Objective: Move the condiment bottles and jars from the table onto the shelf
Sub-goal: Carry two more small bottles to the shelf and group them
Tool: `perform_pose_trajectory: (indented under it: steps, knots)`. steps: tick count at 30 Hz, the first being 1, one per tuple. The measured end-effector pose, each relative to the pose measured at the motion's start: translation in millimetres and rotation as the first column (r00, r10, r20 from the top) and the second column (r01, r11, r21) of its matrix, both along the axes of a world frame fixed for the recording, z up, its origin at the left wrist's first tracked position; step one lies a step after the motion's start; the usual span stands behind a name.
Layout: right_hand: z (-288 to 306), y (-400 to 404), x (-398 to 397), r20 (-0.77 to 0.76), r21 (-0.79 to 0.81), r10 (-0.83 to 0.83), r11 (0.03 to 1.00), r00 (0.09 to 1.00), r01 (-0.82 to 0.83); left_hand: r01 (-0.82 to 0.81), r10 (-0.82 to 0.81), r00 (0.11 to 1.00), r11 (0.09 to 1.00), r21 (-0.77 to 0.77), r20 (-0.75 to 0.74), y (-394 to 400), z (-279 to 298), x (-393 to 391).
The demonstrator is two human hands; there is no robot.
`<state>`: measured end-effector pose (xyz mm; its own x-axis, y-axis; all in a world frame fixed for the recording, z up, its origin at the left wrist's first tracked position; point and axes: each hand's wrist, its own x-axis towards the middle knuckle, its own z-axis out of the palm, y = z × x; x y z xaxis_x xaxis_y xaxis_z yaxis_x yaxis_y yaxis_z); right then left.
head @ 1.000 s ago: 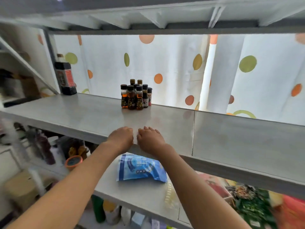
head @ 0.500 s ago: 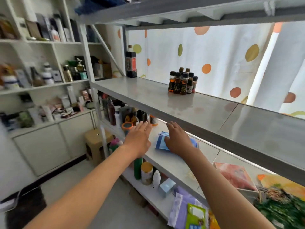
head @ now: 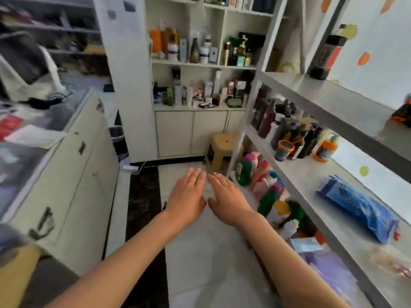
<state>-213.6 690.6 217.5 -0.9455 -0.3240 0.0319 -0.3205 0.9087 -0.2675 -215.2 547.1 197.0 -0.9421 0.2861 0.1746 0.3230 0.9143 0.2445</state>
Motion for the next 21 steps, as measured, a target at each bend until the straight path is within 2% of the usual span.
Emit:
perform_pose_trajectory:
  steps: [4,10,15,21]
  knots:
    - [-25,-110,-1,0.061,0.008,0.168,0.986,0.984,-0.169,-0.244,0.238,0.969,0.965,0.094,0.069,-109,-39,41]
    - [-52,-271,23,0.115,-0.012,0.461,0.886,0.880,-0.463,-0.557,0.542,0.830,0.818,0.144,0.127,-255,-67,107]
    - [-74,-388,51,0.127,-0.024,0.626,0.777,0.769,-0.629,-0.706,0.690,0.708,0.689,0.165,0.152,-350,-85,158]
    - [-92,-491,91,0.184,-0.054,0.735,0.671,0.653,-0.739,-0.839,0.811,0.539,0.490,0.236,0.229,-433,-108,210]
